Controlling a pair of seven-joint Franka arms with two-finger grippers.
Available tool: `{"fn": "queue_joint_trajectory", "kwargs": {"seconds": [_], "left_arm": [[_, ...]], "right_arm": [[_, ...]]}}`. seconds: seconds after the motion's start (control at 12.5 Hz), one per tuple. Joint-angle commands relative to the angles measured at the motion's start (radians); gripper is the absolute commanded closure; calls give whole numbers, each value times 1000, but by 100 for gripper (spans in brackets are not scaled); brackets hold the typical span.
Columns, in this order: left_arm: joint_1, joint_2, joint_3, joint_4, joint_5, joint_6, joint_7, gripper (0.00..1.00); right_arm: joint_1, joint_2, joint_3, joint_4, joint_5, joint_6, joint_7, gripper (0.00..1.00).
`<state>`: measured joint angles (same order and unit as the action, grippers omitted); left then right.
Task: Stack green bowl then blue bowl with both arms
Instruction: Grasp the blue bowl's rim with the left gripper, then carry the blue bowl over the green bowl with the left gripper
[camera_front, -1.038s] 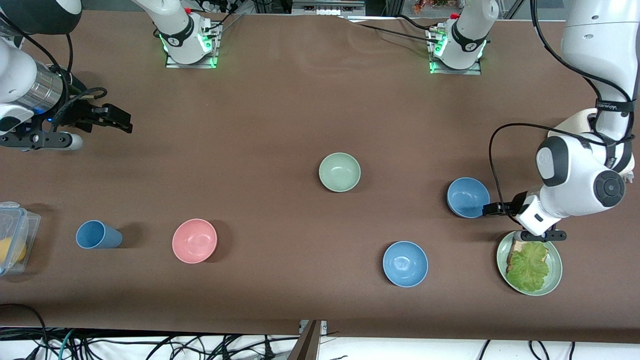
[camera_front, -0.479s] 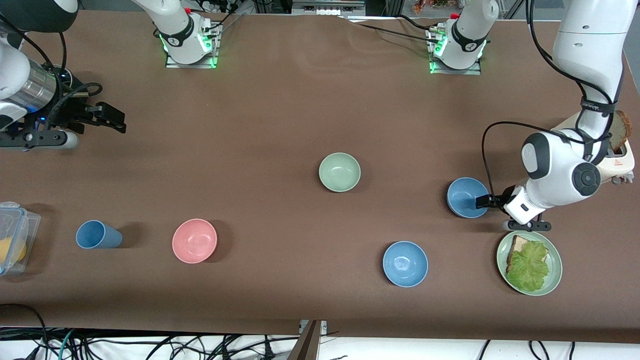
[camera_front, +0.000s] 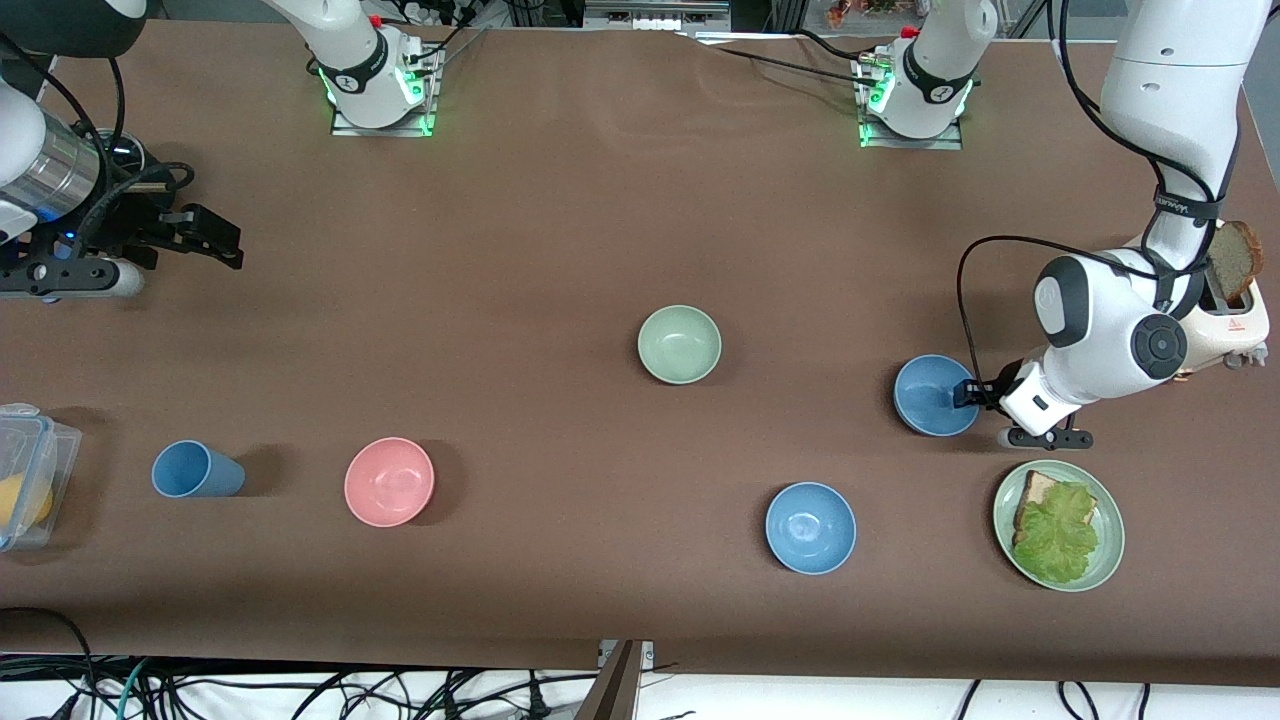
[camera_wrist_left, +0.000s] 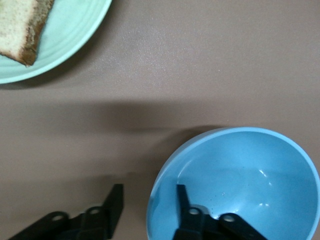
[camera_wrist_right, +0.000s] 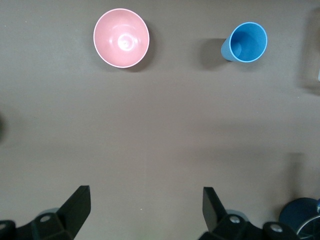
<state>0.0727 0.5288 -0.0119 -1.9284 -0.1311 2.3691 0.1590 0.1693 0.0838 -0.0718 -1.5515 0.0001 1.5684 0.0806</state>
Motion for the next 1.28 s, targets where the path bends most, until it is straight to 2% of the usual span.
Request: {"fn": "queue_joint_trajectory", "kwargs": {"seconds": [0.0,0.32,0.48,0.64,0.96,1.2], "left_arm": [[-4,-33,6,-18,-30,-16,14,100],[-5,-39,4,8,-30,-30,10,100],[-23,-55,-3,92,-31,-164,-45,100],[-95,-61,-3,208,-31,-324,-151,100],[-305,-67,-7,261,-57,-341,-407,100],[-453,-47,-5,264,-79,-335,-551,100]], "right_arm": [[-17,10,6,28,-3,-22,11,1],[-20,10,3,28,-2,-14,13,1],[-37,16,-3,28,-2,-13,8,1],[-36,16,-3,28,-2,-11,10,1],[-36,16,-3,28,-2,-11,10,1],[-37,16,-3,28,-2,-11,10,1]]}}
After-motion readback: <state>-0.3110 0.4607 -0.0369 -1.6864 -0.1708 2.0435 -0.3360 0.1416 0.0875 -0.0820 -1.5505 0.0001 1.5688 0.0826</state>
